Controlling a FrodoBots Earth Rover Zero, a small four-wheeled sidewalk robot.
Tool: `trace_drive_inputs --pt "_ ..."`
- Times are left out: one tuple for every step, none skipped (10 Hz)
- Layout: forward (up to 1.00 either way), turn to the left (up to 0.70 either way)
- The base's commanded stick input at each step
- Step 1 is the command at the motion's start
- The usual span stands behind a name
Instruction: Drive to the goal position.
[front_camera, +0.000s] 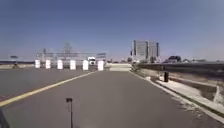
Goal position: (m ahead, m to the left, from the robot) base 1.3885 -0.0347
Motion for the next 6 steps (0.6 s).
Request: trace_drive_inputs --pt "1.00 0.00" --pt "1.00 -0.09" --pt "1.00 -0.19" --pt "1.00 -0.28" --pt "1.00 0.00" --pt "1.00 0.00"
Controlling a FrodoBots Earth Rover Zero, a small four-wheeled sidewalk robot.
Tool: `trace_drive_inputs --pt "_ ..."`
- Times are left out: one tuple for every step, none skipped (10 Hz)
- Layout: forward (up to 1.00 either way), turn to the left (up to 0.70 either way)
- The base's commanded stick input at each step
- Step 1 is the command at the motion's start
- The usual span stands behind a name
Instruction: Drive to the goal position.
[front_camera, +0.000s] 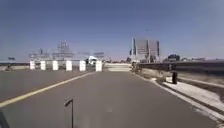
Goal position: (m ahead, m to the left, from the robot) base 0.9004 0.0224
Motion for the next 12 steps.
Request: trace_drive_inputs --pt "1.00 0.00" --pt "1.00 0.00" --pt "1.00 0.00" --pt "1.00 0.00" --pt "1.00 0.00" --pt "1.00 0.00" --pt "1.00 0.00" --pt "1.00 0.00" --pt "1.00 0.00" --pt "1.00 0.00" --pt "0.94 0.00" --pt "0.86 0.00"
